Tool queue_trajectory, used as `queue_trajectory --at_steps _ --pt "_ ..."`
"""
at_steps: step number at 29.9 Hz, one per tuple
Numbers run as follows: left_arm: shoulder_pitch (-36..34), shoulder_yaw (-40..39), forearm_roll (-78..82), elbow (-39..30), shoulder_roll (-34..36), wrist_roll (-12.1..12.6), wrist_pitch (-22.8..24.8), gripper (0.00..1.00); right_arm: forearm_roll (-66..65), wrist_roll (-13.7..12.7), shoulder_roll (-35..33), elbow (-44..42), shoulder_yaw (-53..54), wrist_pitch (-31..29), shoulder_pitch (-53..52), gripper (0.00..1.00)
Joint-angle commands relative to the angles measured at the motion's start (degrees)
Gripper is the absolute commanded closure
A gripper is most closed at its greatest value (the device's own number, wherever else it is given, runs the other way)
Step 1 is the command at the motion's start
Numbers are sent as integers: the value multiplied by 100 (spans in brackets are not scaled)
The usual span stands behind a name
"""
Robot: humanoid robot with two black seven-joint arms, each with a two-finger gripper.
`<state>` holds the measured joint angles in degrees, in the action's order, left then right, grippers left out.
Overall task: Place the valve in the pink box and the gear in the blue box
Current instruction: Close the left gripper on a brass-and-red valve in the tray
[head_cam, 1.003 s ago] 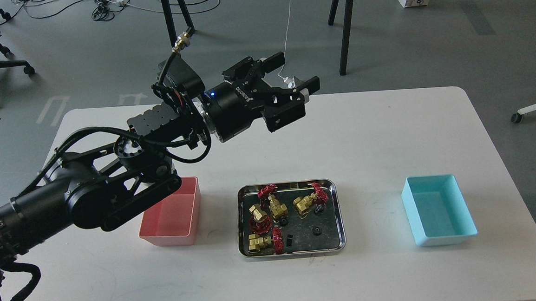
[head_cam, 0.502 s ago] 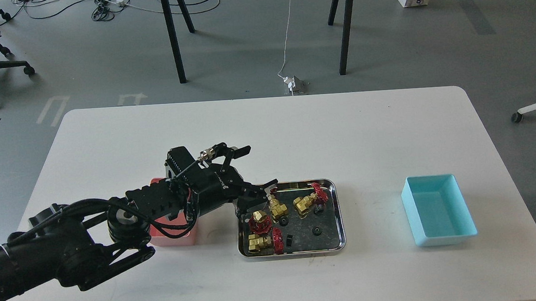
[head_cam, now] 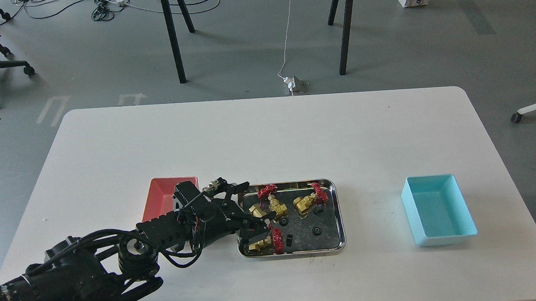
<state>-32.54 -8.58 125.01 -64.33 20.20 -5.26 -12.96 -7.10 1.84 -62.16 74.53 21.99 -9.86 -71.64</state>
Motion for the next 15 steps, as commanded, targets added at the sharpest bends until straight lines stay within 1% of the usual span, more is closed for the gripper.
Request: queue_trajectory --at_steps 1,4,6,12,13,15 --pt "55 6 -1 78 -86 -10 4 0 -2 0 11 9 -11 1 1 1" --pt "90 14 -1 113 -95 -28 4 1 -2 0 11 9 -11 1 1 1" --pt "169 6 -1 113 -95 -36 4 3 -2 0 11 9 -11 1 1 1" --pt "178 -3 -1 113 -86 -36 48 17 -2 9 2 9 -11 10 27 1" --pt "178 -3 -1 113 -86 -36 57 21 -2 9 2 9 -19 10 27 1" --pt "178 -12 -1 113 -86 -36 144 26 -2 9 2 9 -19 10 27 1"
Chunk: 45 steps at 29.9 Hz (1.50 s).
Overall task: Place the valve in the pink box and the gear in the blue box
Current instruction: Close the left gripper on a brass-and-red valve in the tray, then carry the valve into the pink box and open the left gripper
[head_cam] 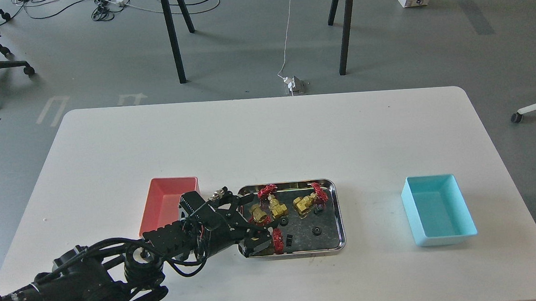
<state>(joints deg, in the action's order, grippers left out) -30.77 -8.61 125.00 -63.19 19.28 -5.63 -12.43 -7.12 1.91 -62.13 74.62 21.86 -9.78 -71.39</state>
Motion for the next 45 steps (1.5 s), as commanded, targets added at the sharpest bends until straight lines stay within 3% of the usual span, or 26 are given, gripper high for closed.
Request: queue_trajectory --at_steps 1,3,7,15,22,37,45 --pt "1 -18 0 0 5 9 144 31 1 3 -1 0 2 3 3 1" --pt "10 -35 0 0 5 44 241 47 -17 3 -1 0 2 3 3 1" --pt "10 -70 0 -26 23 79 434 68 -79 3 -1 -9 2 12 3 1" --pt "1 -167 0 -97 66 88 558 90 -87 11 8 -26 -15 12 20 1" --pt "45 -685 0 -509 286 123 593 90 -105 11 17 -193 -33 3 90 1" --pt "335 -1064 -774 -2354 2570 677 725 88 -351 11 236 -510 -15 3 82 1" --pt "440 -1081 -934 -2496 3029 686 707 86 -360 11 289 -519 -15 3 82 1"
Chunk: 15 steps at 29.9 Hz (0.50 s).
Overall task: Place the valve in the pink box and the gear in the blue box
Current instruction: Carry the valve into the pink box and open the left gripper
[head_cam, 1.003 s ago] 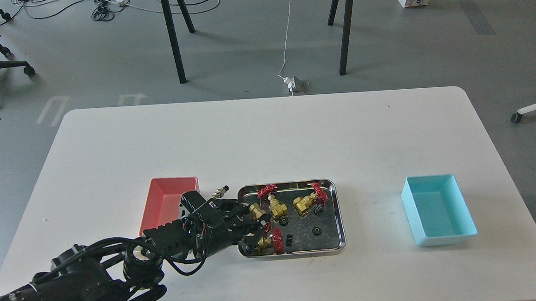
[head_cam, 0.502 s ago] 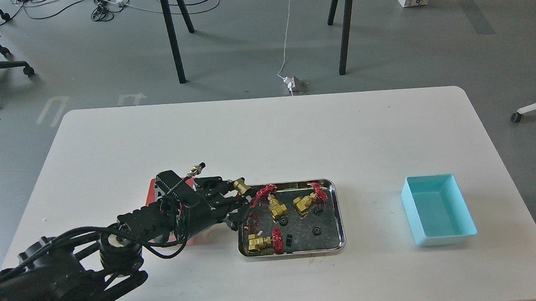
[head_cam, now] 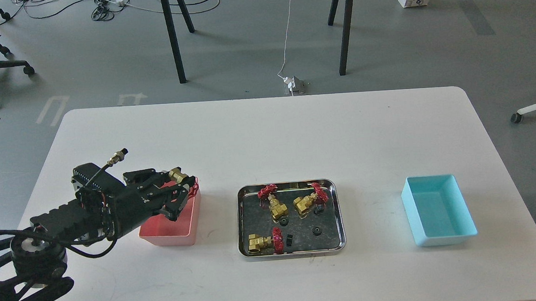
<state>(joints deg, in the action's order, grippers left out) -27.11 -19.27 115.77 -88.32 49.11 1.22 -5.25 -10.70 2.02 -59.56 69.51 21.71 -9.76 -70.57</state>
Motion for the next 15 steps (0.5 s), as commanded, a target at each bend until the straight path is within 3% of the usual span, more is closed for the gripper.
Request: queue_trajectory --at_steps 1,15 --pt "117 -24 -11 25 38 1 -11 86 -2 0 50 1 -1 0 0 1" --pt "276 -112 -10 676 -112 -69 -28 81 -11 0 269 -210 -9 0 -36 1"
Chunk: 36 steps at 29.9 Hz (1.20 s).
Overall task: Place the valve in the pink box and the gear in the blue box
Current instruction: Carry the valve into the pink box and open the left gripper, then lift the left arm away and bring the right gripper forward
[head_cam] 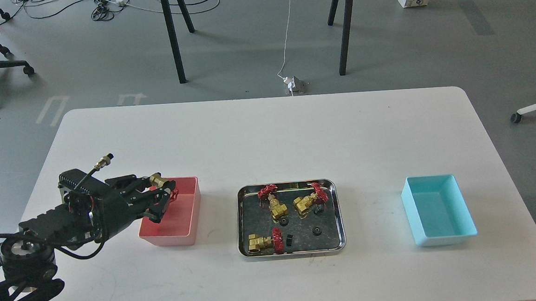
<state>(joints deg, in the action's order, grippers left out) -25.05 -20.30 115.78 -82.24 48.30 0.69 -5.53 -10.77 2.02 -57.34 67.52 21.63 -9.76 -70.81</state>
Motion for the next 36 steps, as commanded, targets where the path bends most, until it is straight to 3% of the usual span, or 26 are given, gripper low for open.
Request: queue_trajectory --at_steps 1,7,12,23,26,30,36 --pt "122 -9 -11 76 -40 -16 -19 80 -4 0 56 -11 -1 0 -11 1" --pt "193 -35 -20 94 -233 -16 -1 70 -4 0 100 -11 -1 9 -29 1" --pt "272 -114 -47 112 -356 -7 -36 41 -4 -9 135 -2 -1 9 -29 1" --pt "308 -895 -757 349 -629 -60 -431 5 -364 -9 249 120 -10 -35 41 1" --pt "185 -1510 -1406 384 -646 -287 -677 2 -969 -18 249 401 -202 -105 103 1" --pt "-385 -2661 -2907 656 -673 -850 -731 1 -2356 35 258 1235 -773 -386 103 1" --pt "-2001 -3059 -5045 1508 -664 -930 -696 1 -3914 61 662 2097 -2310 -632 -90 1"
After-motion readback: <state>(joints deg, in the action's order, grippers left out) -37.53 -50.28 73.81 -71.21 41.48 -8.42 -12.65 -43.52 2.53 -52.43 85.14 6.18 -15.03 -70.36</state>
